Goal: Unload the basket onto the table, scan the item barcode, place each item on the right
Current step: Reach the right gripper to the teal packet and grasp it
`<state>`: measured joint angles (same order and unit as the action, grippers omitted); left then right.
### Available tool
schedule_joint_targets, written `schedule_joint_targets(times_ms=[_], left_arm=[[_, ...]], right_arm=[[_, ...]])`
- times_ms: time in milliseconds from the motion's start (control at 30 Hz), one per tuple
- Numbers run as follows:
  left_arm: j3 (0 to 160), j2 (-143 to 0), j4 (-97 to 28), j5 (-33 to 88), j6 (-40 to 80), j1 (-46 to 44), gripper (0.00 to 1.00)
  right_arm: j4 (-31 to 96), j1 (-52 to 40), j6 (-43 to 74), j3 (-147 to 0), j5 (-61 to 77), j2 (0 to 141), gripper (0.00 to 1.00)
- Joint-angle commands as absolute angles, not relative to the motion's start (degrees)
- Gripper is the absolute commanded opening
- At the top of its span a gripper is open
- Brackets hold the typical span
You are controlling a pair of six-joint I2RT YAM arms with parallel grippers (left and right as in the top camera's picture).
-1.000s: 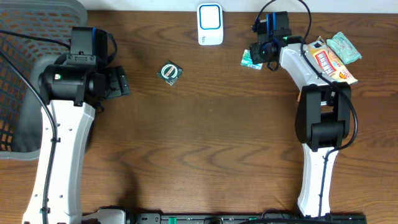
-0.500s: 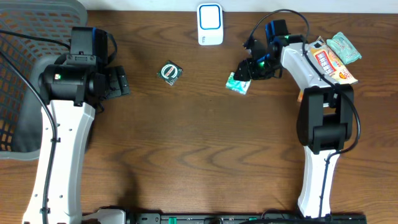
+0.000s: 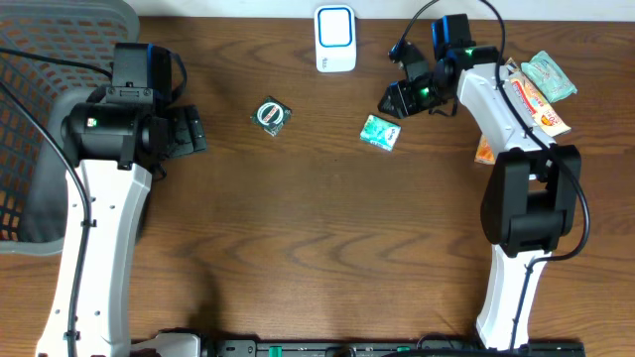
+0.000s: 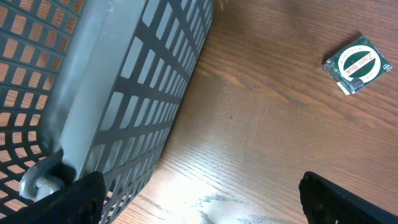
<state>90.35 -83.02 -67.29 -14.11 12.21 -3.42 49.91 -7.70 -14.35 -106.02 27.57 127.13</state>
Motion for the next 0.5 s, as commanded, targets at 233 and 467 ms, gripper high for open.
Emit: schedule_joint_targets(times_ms=[233, 467], left_arm=[[90.9, -82.6, -67.5, -15.1, 12.6, -3.1, 0.98], [90.9, -82.6, -67.5, -15.1, 12.6, -3.1, 0.98]], right_arm=[[54.7, -8.0, -23.7, -106.0, 34.9, 134.1, 0.49], [57.5, -8.0, -23.7, -106.0, 35.1, 135.0, 0.47]])
